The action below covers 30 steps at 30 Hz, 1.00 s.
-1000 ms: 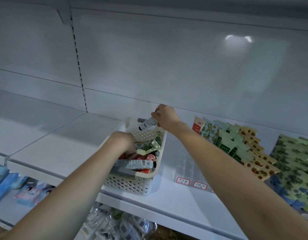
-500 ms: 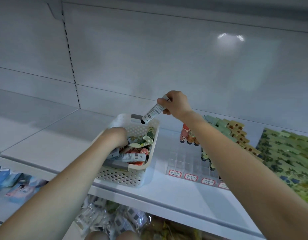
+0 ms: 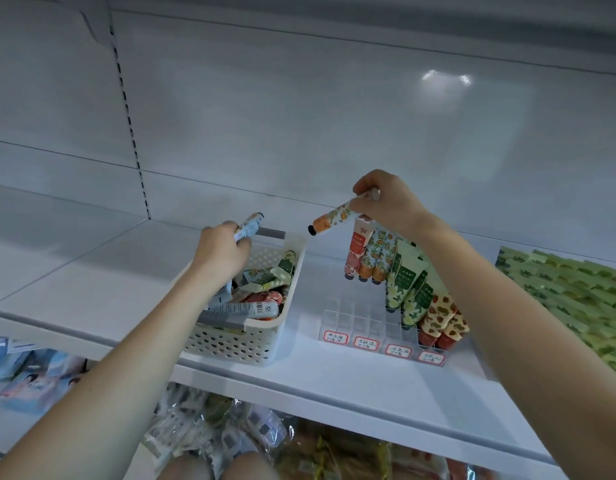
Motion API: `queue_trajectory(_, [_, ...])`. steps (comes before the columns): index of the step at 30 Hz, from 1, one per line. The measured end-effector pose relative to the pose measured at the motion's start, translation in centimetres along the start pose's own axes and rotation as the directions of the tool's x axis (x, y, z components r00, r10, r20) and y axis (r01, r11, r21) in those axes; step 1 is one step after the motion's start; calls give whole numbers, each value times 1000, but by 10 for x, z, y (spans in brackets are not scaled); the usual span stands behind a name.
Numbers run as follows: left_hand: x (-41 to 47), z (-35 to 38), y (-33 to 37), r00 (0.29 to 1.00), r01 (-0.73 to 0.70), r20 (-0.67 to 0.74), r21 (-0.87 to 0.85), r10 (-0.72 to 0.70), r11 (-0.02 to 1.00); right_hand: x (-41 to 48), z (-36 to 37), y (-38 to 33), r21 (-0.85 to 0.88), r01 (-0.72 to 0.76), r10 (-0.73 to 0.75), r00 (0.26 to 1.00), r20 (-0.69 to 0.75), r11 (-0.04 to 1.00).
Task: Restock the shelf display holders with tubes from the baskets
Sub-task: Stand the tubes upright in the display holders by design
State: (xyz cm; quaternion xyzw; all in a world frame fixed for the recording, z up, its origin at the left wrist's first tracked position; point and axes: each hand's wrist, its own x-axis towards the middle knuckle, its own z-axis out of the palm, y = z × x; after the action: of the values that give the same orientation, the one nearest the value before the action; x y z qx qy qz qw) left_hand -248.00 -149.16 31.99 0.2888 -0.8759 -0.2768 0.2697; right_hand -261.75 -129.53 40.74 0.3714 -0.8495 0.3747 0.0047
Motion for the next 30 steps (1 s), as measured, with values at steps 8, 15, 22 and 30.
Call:
queue_trajectory(8, [-30, -1, 34, 999, 15, -37, -473, -37, 881, -23, -23, 20, -165, -27, 16, 998, -68, 986])
queue_trajectory(15, [-47, 5, 40, 997, 35, -38, -567, -69, 823, -33, -23, 21, -377, -49, 14, 995, -95, 925])
queue_trajectory(22, [-52, 6, 33, 996, 47, -38, -595, -87, 803, -33, 1, 37, -551, -126, 76, 991, -113, 825])
queue_trajectory(30, [-57, 7, 49, 998, 53, 10, -610, -59, 790, -29, 10, 50, -610, -159, 87, 985, -146, 776])
